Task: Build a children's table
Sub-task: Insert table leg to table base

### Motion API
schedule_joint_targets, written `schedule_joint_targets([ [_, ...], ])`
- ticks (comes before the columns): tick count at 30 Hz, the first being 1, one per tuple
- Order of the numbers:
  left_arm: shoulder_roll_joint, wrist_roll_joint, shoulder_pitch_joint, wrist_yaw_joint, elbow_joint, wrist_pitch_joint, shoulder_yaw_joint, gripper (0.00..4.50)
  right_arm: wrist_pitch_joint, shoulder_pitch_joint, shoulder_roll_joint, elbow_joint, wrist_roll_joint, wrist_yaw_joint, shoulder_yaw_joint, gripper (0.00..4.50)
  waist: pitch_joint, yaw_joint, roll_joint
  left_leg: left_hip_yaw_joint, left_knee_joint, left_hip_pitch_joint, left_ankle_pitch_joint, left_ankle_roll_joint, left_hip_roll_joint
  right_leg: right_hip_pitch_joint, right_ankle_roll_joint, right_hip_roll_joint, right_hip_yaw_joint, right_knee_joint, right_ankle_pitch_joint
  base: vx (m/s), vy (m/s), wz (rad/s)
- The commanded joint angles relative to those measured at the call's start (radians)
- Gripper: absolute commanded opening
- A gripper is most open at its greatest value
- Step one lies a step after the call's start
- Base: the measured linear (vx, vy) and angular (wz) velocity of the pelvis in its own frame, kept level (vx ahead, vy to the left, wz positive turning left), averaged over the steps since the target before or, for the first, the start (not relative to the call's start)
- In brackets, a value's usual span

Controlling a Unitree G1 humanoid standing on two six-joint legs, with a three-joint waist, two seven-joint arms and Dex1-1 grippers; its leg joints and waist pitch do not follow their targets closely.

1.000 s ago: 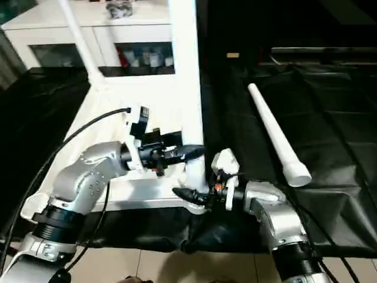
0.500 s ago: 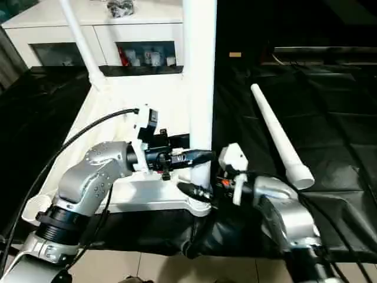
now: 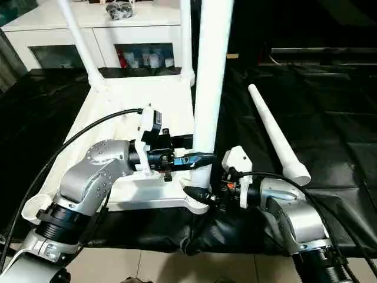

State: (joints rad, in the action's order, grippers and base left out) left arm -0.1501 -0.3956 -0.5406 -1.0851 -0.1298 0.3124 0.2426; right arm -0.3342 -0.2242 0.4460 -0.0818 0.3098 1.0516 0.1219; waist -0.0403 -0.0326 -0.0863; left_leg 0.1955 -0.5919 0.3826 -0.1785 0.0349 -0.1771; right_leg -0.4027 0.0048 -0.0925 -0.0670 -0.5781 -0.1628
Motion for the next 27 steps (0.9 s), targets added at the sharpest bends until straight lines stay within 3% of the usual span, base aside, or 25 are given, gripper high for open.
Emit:
schedule_joint_targets([
  [1,-0.026,0.051,0.012,-0.001,-0.029,0.012,0.033,1.85,-0.023,-0.018,0.011,0.010,-0.007,-0.012,0.001,3.50,0.050,-0.001,0.017,-0.030,0.079,-0.014,-0.347,-0.045,-0.045,0.039,-0.148,-0.048,0.031,0.090,-0.467,0.000,0.000,0.00],
  [11,-0.032,0.060,0.007,-0.002,-0.039,0.001,0.048,1.85,-0.043,-0.041,0.014,0.017,-0.012,-0.015,0.021,2.53,0.046,0.003,0.018,-0.032,0.078,-0.017,-0.381,-0.032,-0.042,0.034,-0.116,-0.049,0.028,0.099,-0.549,0.000,0.000,0.00],
  [14,-0.035,0.063,0.005,-0.004,-0.042,-0.003,0.053,1.85,-0.044,-0.048,0.014,0.016,-0.012,-0.008,0.025,2.44,0.047,0.002,0.018,-0.032,0.077,-0.020,-0.382,-0.032,-0.041,0.031,-0.110,-0.050,0.028,0.102,-0.560,0.000,0.000,0.00],
  [17,-0.037,0.066,0.003,-0.006,-0.047,-0.005,0.055,1.85,-0.051,-0.054,0.014,0.019,-0.006,-0.005,0.026,2.44,0.048,0.002,0.018,-0.032,0.078,-0.018,-0.376,-0.034,-0.042,0.033,-0.113,-0.049,0.028,0.100,-0.544,0.000,0.000,0.00],
  [18,-0.037,0.066,0.003,-0.006,-0.047,-0.006,0.056,1.85,-0.053,-0.054,0.014,0.019,-0.005,-0.004,0.025,2.77,0.049,0.002,0.017,-0.033,0.078,-0.018,-0.375,-0.035,-0.042,0.033,-0.115,-0.049,0.028,0.099,-0.539,0.000,0.000,0.00],
  [21,-0.038,0.069,0.001,-0.007,-0.052,-0.008,0.057,1.85,-0.071,-0.060,0.017,0.021,0.005,-0.004,0.023,3.09,0.049,0.003,0.016,-0.032,0.078,-0.017,-0.371,-0.036,-0.043,0.034,-0.124,-0.048,0.028,0.097,-0.520,0.000,0.000,0.00],
  [27,-0.038,0.075,-0.005,-0.007,-0.068,-0.014,0.060,1.85,-0.062,-0.060,0.025,0.029,0.003,0.000,0.024,3.24,0.050,0.001,0.017,-0.031,0.078,-0.019,-0.374,-0.034,-0.043,0.034,-0.132,-0.048,0.029,0.096,-0.508,0.000,0.000,0.00],
])
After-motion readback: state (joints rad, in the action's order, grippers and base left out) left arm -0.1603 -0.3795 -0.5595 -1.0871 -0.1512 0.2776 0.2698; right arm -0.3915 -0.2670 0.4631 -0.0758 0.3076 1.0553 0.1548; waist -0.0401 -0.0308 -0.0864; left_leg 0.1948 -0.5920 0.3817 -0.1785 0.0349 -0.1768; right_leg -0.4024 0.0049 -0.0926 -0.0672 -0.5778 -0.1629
